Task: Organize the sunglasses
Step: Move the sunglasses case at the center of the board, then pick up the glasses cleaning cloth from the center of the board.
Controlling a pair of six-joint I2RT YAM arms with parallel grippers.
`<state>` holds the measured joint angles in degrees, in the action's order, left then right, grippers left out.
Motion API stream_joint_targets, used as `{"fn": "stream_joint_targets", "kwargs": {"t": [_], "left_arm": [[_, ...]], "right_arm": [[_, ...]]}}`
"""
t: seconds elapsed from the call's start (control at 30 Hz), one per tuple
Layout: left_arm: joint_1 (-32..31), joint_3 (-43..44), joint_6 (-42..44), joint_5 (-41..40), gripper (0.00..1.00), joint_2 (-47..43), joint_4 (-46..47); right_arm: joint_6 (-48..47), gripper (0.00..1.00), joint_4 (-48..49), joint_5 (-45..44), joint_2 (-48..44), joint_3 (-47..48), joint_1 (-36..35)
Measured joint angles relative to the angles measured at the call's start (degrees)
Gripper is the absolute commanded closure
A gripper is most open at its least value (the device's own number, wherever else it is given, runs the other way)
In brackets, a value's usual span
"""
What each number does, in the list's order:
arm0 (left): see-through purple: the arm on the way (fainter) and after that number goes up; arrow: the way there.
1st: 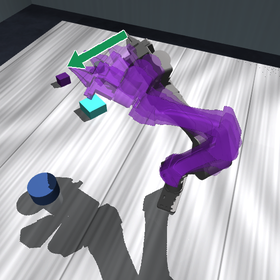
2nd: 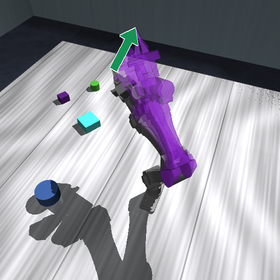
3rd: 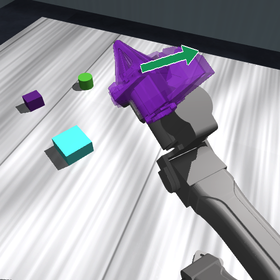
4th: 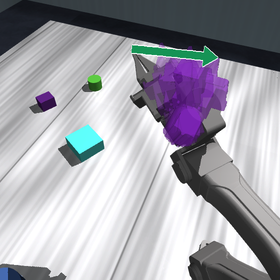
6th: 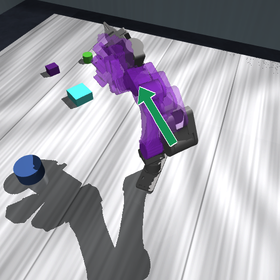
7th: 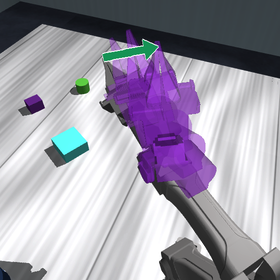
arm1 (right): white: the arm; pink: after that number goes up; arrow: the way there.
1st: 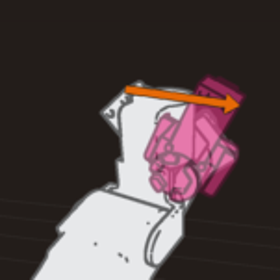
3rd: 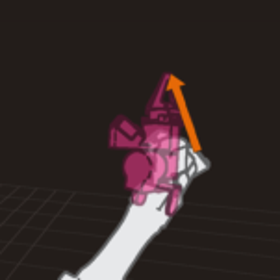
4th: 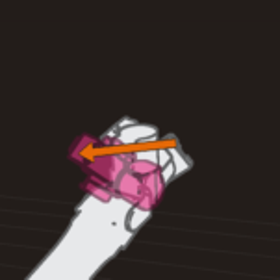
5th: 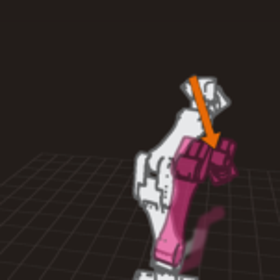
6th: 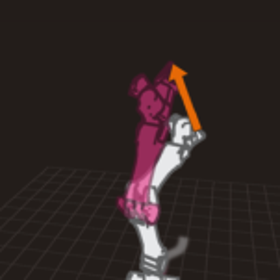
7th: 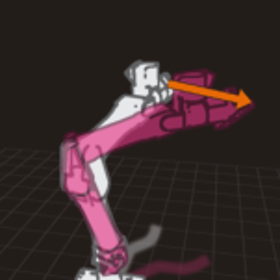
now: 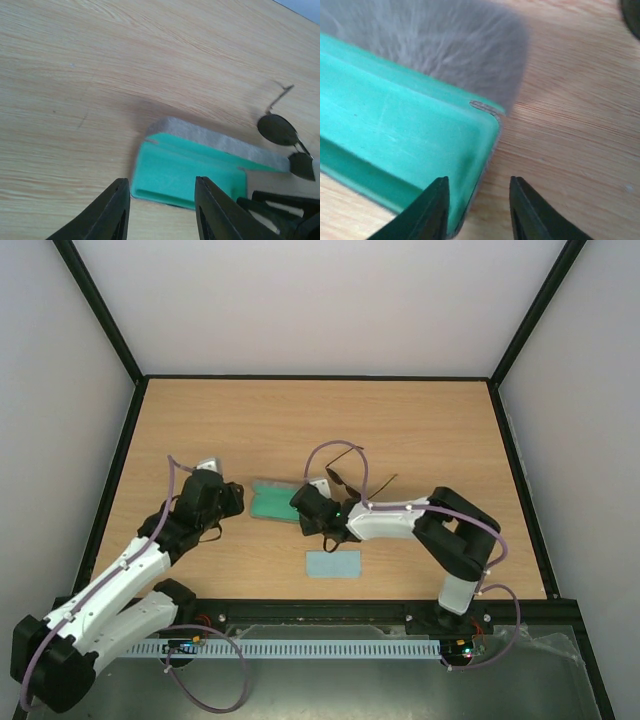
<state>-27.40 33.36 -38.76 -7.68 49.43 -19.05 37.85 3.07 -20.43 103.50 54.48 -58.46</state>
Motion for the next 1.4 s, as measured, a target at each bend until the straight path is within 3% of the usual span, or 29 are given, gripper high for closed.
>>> {"fn": "stream_joint_targets", "kwargs": {"t": [0.17, 0.27, 0.4, 0.6, 0.8, 1.1, 1.4], "left_arm": [[-5.2, 0.9, -1.9, -0.9, 0.58, -1.2, -2.6], [-8.9, 1.6, -3.4, -1.8, 0.58, 0.0, -3.6], [-15.1, 1.6, -6.2, -2.9, 0.55, 1.1, -5.1], [-30.5, 2.0, -12.8, -5.5, 0.47, 3.0, -9.5], [-38.3, 0.3, -17.5, -6.5, 0.46, 6.0, -8.0], [-43.3, -2.8, -21.0, -6.3, 0.47, 16.4, 0.3], [-44.1, -3.9, -22.6, -6.9, 0.47, 17.0, 4.8]], "right_arm": [[0.1, 0.53, -2.8, -0.2, -7.4, -0.8, -0.1], [0.3, 0.53, -3.6, -0.4, -12.9, -1.3, -0.1], [1.2, 0.54, -7.7, -0.6, -20.5, -3.6, -0.1], [6.3, 0.58, -18.3, 2.0, -37.8, -14.9, -0.1], [13.3, 0.62, -26.3, 5.8, -51.4, -24.4, -1.0], [19.0, 0.63, -28.1, 6.9, -47.5, -27.2, -3.6], [19.5, 0.64, -25.2, 6.8, -37.8, -27.0, -4.7]]}}
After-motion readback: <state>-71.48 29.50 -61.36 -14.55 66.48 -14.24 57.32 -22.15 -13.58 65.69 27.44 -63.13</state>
